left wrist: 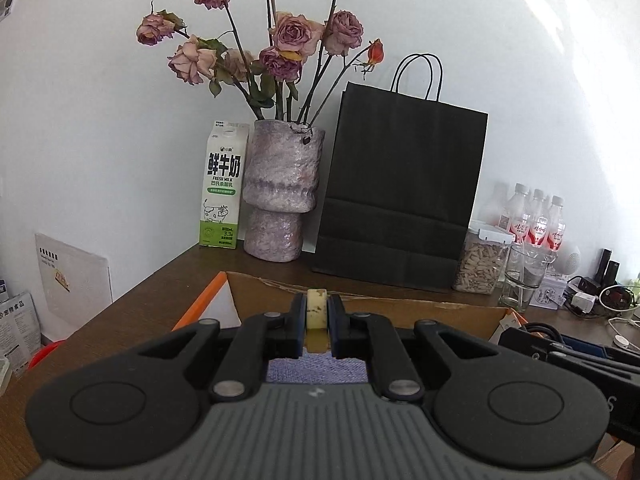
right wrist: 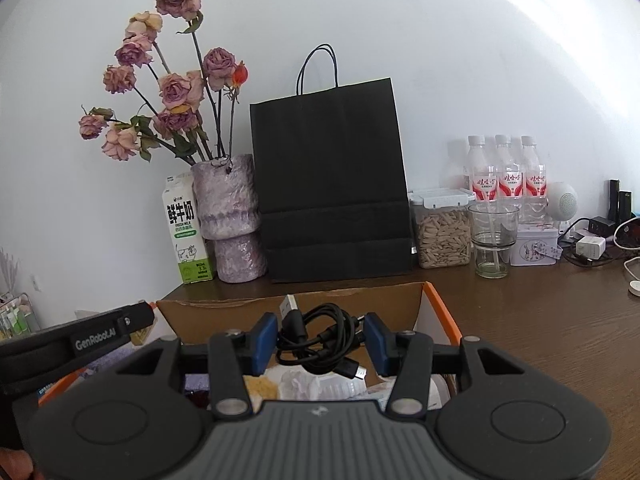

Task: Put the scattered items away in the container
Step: 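Carry the black cable and yellow block over the box and open both grippers, then withdraw both grippers from the box back toward the table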

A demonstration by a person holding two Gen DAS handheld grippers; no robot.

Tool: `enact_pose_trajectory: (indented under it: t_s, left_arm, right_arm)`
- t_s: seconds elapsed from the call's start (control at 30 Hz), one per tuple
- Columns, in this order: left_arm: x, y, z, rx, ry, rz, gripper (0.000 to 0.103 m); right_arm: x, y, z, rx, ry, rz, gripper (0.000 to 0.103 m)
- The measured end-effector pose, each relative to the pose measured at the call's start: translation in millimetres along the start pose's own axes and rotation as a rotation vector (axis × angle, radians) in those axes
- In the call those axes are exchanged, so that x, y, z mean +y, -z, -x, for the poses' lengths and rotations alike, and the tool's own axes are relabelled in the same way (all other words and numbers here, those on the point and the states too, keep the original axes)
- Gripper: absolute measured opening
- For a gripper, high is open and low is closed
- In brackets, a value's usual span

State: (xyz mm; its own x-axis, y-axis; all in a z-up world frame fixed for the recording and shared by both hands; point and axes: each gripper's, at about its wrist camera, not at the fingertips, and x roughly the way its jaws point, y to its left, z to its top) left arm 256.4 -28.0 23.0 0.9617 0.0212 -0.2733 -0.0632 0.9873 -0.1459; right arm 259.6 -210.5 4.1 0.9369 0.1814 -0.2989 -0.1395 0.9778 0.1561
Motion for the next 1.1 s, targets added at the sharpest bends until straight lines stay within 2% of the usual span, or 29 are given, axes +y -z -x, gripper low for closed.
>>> enact_pose_trajectory:
  t_s: [0.53, 0.6, 0.63, 0.67, 0.7, 0.77, 0.87, 1.1]
  left_arm:
    - [-6, 2, 2, 0.01, -0.019, -0.042, 0.013]
    - [-7, 1, 6, 0.0, -0.047, -0.056, 0.033]
    - [-7, 0, 9, -0.012, -0.063, -0.059, 0.073]
    - [-6, 0, 13, -0.041, -0.097, -0.052, 0.097]
    - [-4, -1, 18, -0.073, -0.122, -0.048, 0.103]
    - [1, -2, 24, -0.098, -0.107, -0.037, 0.103]
    - [6, -2, 27, -0.099, -0.113, -0.008, 0.103]
    - [4, -2, 28, -0.093, -0.106, -0.032, 0.103]
  right_arm:
    - [5, 2, 4, 0.001, 0.0, 0.03, 0.048]
    - [6, 1, 5, 0.001, 0.008, 0.034, 0.053]
    - [7, 2, 7, -0.005, 0.007, 0.036, 0.071]
    - [7, 2, 9, -0.014, 0.005, 0.037, 0.09]
    - [7, 2, 13, -0.035, 0.02, 0.031, 0.094]
    - [6, 0, 19, -0.064, 0.023, 0.022, 0.102]
    - [7, -2, 24, -0.08, 0.025, 0.011, 0.103]
    - [8, -1, 28, -0.084, 0.027, 0.012, 0.103]
